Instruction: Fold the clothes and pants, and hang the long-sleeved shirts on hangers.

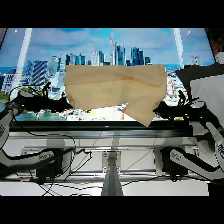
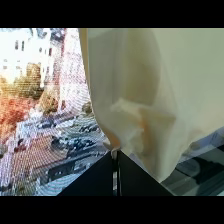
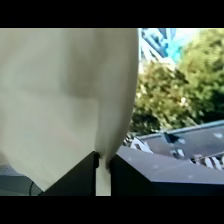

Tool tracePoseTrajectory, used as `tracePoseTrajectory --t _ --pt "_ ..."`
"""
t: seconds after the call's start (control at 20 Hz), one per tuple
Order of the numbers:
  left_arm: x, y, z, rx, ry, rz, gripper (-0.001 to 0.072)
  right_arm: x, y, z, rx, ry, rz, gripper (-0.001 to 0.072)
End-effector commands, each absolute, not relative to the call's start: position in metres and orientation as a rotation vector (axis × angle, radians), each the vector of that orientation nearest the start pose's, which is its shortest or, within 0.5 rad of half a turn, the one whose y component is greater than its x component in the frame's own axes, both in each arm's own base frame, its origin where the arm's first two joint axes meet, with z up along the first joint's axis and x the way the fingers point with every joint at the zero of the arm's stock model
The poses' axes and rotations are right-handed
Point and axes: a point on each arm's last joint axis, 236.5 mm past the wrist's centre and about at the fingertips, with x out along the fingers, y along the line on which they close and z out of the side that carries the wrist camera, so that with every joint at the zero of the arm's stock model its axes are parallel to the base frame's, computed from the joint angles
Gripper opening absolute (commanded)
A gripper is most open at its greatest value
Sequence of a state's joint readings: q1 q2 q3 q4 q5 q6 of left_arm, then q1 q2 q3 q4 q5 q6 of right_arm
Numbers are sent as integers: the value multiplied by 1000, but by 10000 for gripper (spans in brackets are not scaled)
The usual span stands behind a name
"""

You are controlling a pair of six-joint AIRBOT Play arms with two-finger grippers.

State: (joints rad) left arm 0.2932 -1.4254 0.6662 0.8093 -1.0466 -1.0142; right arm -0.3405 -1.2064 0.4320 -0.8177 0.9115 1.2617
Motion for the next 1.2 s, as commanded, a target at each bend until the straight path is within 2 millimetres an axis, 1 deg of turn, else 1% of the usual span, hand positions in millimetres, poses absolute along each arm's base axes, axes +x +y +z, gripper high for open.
tracePoseTrajectory --t 0.0,0.1,0.15,0.25,0.35,0.4,0.45,0.55,0.65,0.75,0.8,0.85,0.95,1.0,1.05,1.15 --pt "288 -62 -124 -663 1461 -354 14 265 56 -136 834 1329 47 26" --pt "298 -58 -114 -651 1428 -357 14 274 69 -122 749 1318 164 13" --pt "307 -54 -102 -638 1394 -362 14 280 74 -109 715 1303 219 12" --pt "324 -43 -65 -598 1301 -378 13 295 75 -77 657 1245 279 12" --pt "334 -28 -24 -558 1190 -363 13 302 72 -43 581 1170 309 12" --pt "334 -21 -8 -541 1142 -348 13 301 71 -27 564 1137 312 12" --pt "329 -14 8 -516 1107 -336 13 295 74 -12 549 1113 326 12" --pt "313 -9 28 -464 1090 -318 14 273 87 14 551 1107 374 12" --pt "295 -10 38 -409 1091 -309 13 258 103 37 546 1068 404 12" --pt "290 -11 42 -386 1064 -298 14 255 119 54 544 1018 430 12" --pt "295 -7 44 -381 1036 -277 13 263 125 59 545 976 428 12" --pt "308 -2 48 -390 985 -250 13 277 126 64 546 917 408 12" --pt "340 11 57 -461 867 -176 11 317 122 70 576 788 335 12" --pt "355 17 58 -477 823 -147 11 337 117 68 609 745 284 12" --pt "368 20 54 -489 800 -127 11 354 112 64 625 726 244 11" --pt "390 18 36 -528 792 -105 10 387 107 50 636 741 196 12"
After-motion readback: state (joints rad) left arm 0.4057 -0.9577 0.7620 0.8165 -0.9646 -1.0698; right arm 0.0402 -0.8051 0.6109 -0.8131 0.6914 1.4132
